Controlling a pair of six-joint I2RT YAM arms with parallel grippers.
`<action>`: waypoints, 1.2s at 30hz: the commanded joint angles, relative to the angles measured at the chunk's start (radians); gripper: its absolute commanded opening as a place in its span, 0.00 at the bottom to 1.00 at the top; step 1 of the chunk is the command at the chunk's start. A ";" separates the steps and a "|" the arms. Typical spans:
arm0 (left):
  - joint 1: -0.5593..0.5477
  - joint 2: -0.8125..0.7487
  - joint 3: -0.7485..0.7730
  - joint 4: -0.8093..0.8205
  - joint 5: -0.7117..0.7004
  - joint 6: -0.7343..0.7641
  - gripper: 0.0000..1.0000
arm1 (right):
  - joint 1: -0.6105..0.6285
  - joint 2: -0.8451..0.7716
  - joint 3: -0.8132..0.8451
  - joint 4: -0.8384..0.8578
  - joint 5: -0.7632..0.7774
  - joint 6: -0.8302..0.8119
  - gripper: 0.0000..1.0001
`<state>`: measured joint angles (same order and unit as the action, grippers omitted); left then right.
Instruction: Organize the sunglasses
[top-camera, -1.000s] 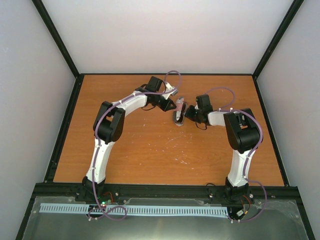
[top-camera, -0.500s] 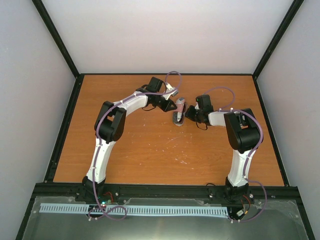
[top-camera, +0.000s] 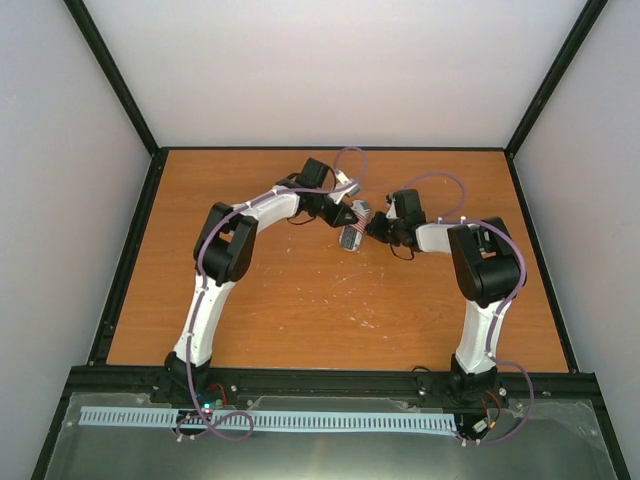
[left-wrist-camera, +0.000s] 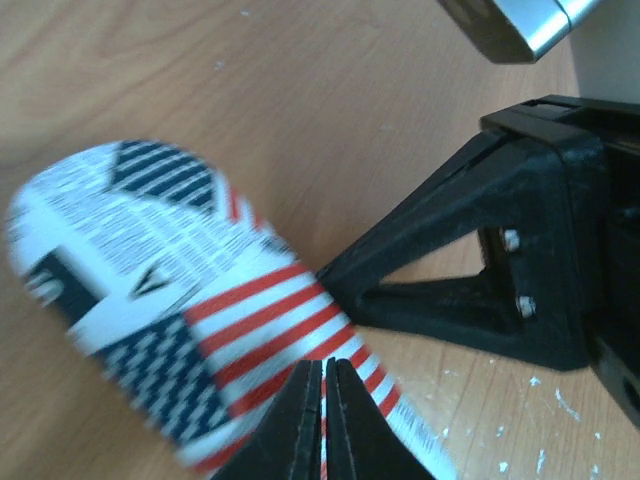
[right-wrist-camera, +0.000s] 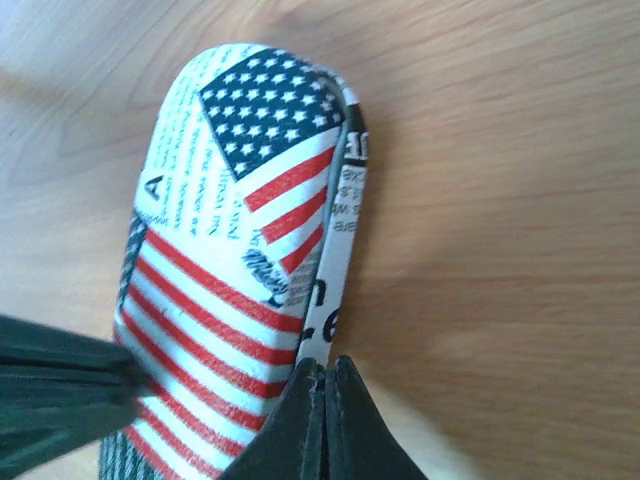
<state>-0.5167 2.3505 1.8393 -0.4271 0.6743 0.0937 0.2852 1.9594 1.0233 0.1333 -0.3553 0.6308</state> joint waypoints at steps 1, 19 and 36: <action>-0.042 0.057 0.008 -0.031 0.035 -0.015 0.07 | 0.027 -0.042 -0.004 0.040 -0.094 -0.033 0.03; 0.056 -0.290 -0.170 0.087 -0.085 0.001 0.97 | -0.036 -0.317 -0.035 -0.265 0.185 -0.153 0.14; 0.431 -0.903 -0.715 0.125 -0.192 0.119 0.99 | -0.195 -0.649 -0.175 -0.463 0.353 -0.234 0.22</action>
<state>-0.1173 1.5032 1.2007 -0.3061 0.5034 0.1677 0.1043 1.3689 0.8639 -0.2970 -0.0437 0.4217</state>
